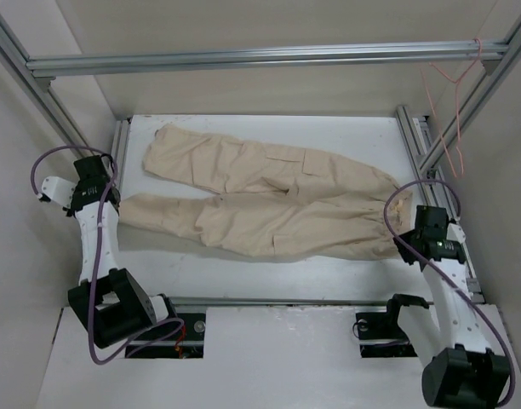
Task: Place the trousers on the hanger
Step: Fold the trousers
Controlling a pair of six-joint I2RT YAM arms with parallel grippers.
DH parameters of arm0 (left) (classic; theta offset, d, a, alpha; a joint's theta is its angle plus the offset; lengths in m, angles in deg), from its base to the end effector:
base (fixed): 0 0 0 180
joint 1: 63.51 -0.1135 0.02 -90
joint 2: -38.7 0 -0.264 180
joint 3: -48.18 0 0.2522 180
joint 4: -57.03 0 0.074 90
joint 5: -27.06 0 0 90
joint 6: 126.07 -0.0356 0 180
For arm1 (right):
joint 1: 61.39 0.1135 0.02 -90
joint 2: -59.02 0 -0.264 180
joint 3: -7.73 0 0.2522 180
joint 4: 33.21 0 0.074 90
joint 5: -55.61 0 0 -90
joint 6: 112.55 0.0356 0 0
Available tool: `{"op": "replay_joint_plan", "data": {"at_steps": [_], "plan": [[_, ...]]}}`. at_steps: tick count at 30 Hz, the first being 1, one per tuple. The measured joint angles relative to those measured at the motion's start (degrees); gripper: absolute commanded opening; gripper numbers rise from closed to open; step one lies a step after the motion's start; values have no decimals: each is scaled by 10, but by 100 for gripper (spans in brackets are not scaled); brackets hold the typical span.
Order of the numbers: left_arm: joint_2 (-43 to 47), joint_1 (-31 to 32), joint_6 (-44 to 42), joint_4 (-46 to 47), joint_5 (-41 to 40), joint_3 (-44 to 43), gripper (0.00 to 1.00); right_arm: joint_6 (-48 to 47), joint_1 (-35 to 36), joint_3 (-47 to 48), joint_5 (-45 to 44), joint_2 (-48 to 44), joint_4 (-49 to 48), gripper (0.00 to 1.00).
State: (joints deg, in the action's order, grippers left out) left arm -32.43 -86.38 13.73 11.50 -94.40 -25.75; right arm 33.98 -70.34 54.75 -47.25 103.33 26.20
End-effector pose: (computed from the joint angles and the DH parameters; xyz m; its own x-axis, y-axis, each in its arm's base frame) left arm 0.2353 0.1194 0.3048 0.1195 -0.6567 -0.7446 -0.9195 0.2097 -0.3325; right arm 0.1397 -0.0300 0.2190 -0.2281 0.8592 -0.4580 0.8389 0.4122 0.3554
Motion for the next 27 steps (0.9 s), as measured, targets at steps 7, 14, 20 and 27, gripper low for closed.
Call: {"op": "replay_joint_plan", "data": {"at_steps": [7, 14, 20, 27], "plan": [[-9, 24, 1, 9, 6, 7, 3, -46, -15, -24, 42, 135, -92, 55], [-16, 51, 19, 33, 11, 14, 3, -46, -15, -11, 46, 243, -155, 23], [-22, 53, 26, 37, 15, 14, 3, -12, -3, -29, 43, 175, -121, 5], [2, 4, 23, 9, 13, 14, 3, 38, 15, 10, 48, -37, 51, 2]]}}
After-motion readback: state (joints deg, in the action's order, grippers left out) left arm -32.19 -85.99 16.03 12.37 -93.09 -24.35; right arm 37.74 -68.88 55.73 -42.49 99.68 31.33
